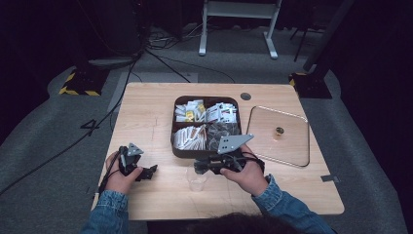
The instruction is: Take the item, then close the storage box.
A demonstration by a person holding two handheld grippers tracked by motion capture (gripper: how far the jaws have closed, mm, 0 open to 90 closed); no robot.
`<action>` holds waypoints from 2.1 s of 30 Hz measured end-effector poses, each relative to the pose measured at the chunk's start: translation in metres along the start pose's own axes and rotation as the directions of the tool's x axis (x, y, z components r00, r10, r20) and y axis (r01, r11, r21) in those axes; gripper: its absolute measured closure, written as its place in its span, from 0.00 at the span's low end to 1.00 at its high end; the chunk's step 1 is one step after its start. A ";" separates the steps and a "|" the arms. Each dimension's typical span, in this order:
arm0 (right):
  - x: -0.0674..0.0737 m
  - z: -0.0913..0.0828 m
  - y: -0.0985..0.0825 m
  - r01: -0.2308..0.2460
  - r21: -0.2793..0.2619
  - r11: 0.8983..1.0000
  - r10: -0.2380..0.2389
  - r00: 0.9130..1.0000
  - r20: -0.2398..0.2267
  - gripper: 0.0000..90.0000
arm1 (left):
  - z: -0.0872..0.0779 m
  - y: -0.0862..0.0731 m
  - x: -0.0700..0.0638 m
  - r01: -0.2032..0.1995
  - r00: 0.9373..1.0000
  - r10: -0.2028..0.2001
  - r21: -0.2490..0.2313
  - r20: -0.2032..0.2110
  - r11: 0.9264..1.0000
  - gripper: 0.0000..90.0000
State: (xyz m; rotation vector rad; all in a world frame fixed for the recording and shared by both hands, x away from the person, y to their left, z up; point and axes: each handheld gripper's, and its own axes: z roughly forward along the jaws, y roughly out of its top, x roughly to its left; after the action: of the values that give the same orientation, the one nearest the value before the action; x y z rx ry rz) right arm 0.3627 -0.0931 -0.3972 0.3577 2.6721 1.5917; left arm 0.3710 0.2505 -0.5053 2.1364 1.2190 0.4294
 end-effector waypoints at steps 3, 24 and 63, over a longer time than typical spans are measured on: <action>0.001 0.007 -0.004 -0.007 0.023 1.000 0.008 1.000 -0.014 0.89 | 0.000 0.000 0.000 0.000 1.000 0.000 0.000 0.000 1.000 0.01; -0.021 -0.019 0.000 -0.055 -0.055 0.997 0.060 0.992 0.108 0.66 | 0.001 0.001 0.000 -0.005 1.000 0.005 -0.002 -0.002 1.000 0.00; -0.105 -0.103 -0.026 -0.195 -0.164 0.967 0.252 0.835 0.489 0.47 | 0.000 0.000 -0.002 -0.001 1.000 0.001 0.002 0.004 1.000 0.00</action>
State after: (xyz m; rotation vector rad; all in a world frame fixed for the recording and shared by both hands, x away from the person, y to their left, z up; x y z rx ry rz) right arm 0.4471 -0.2153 -0.3815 0.9688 2.1927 1.4246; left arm 0.3700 0.2492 -0.5053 2.1389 1.2166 0.4249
